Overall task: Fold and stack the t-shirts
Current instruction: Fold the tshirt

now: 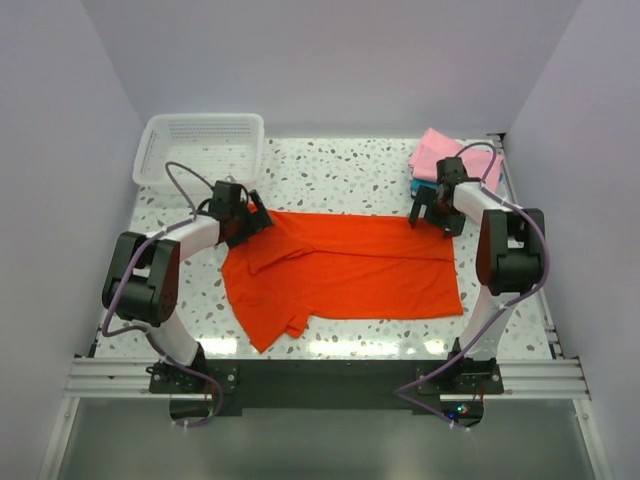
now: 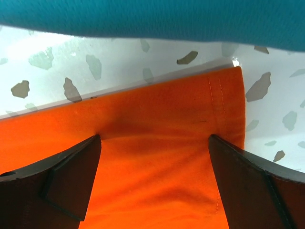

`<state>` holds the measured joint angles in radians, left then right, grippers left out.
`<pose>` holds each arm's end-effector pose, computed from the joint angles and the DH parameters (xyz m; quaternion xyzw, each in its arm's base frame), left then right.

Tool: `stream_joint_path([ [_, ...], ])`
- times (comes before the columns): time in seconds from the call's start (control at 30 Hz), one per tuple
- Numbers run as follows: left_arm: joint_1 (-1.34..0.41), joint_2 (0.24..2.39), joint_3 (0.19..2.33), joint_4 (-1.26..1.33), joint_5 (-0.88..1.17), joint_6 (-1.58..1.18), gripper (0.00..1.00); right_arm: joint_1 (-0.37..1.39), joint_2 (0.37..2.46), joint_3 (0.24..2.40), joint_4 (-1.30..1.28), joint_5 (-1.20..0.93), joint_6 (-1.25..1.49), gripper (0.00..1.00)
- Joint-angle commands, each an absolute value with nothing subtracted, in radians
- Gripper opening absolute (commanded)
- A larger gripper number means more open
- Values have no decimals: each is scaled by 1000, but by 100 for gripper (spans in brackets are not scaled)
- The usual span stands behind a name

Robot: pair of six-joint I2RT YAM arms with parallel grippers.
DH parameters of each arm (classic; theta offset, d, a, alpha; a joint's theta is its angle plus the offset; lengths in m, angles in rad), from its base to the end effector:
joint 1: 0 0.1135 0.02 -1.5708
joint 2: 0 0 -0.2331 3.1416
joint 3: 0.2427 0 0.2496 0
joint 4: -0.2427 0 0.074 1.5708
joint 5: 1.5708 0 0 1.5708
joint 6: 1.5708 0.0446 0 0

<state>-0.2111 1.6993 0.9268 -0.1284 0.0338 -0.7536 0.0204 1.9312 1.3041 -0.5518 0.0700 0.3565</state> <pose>0.3310 -0.0725 0.1256 -0.2477 0.9113 -0.1666 0.2838 0.3788 0.0046 0.1285 0.1707 0.9653 0.0027 0.1976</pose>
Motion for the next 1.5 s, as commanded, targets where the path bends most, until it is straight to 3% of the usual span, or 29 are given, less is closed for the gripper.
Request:
stream_joint_path([
  [0.0, -209, 1766, 951, -204, -32, -765, 100, 3, 2017, 1298, -538, 83, 337, 99],
  [0.17, -210, 1786, 1012, -248, -41, -753, 100, 3, 1996, 1321, -568, 83, 334, 99],
  [0.47, -251, 1502, 956, -340, -95, -746, 100, 2, 1771, 1299, -624, 29, 322, 99],
  [0.7, -455, 1186, 796, -503, -156, -845, 100, 2, 1473, 1106, -617, 3, 362, 99],
  [0.9, -656, 968, 580, -637, -166, -1020, 100, 3, 1368, 982, -637, -49, 379, 99],
  [1.03, -790, 910, 494, -692, -159, -1174, 100, 2, 1316, 925, -614, -78, 374, 99],
  [1.3, -966, 968, 538, -808, -218, -1310, 99, 3, 1302, 922, -635, -71, 350, 99],
  [1.47, -1000, 1009, 529, -798, -207, -1336, 88, 3, 1308, 914, -627, -71, 350, 99],
])
